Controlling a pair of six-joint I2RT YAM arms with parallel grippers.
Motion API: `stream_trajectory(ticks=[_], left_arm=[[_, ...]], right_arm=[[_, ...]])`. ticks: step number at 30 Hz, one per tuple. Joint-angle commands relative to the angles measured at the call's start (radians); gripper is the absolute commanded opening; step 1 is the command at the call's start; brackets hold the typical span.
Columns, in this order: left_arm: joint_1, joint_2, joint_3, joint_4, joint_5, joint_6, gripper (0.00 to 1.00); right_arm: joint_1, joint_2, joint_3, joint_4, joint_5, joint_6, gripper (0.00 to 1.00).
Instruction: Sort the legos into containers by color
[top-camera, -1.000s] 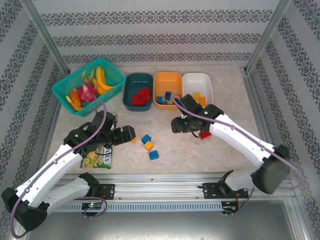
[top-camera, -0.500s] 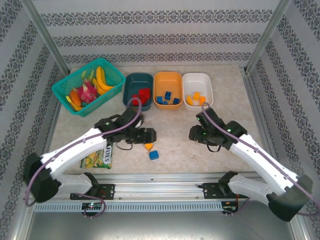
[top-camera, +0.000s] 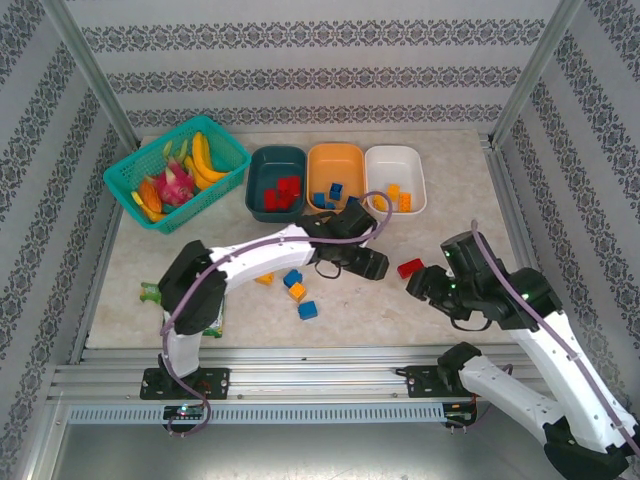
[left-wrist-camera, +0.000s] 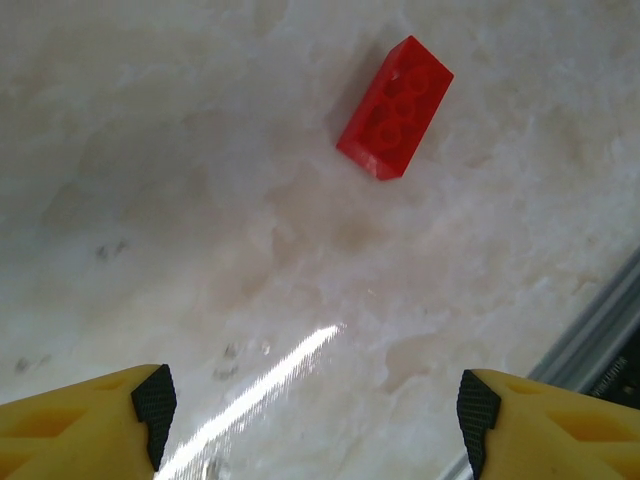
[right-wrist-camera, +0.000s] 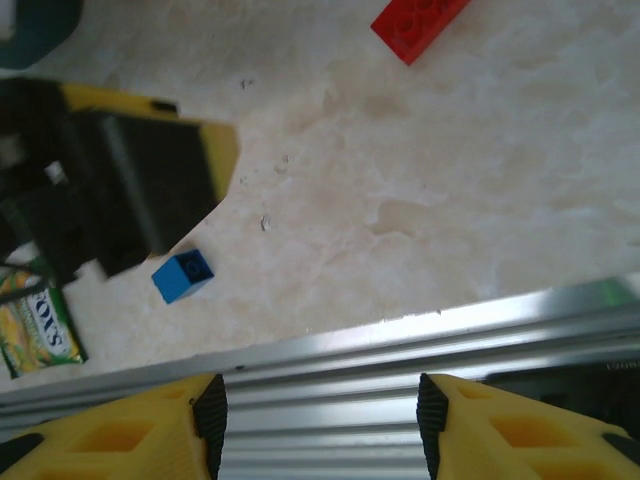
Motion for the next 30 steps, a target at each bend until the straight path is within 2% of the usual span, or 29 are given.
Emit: stream_trajectory(ticks=[1,7,20,25,30], left_arm=[[-0.036,0.097,0.112,0.044,-0.011,0.084,0.77],[-0.079,0.294,0.338,-0.033,-0.130,0.196,0.77],[-0.140,0.563,0.652,-0.154,-0.267,0.270,0.80],[-0.147,0.605,0.684,-0.174,-0.293,0.275,0.72],[-0.148,0.611,0.688,-0.183,-0.283,0.272,0.52]], right_arm=[[-0.012,-0.046,0.037,-0.106,-0.043,0.046,0.56],[-0.021,-0.083,0.043,-0.101,-0.111,0.019,0.57],[-0.021,-0.249,-0.001,0.002,-0.184,0.055,0.60],[-0.021,-0.270,-0.009,-0.005,-0.170,0.074,0.60],[-0.021,-0.266,-0.005,0.001,-0.162,0.072,0.60]])
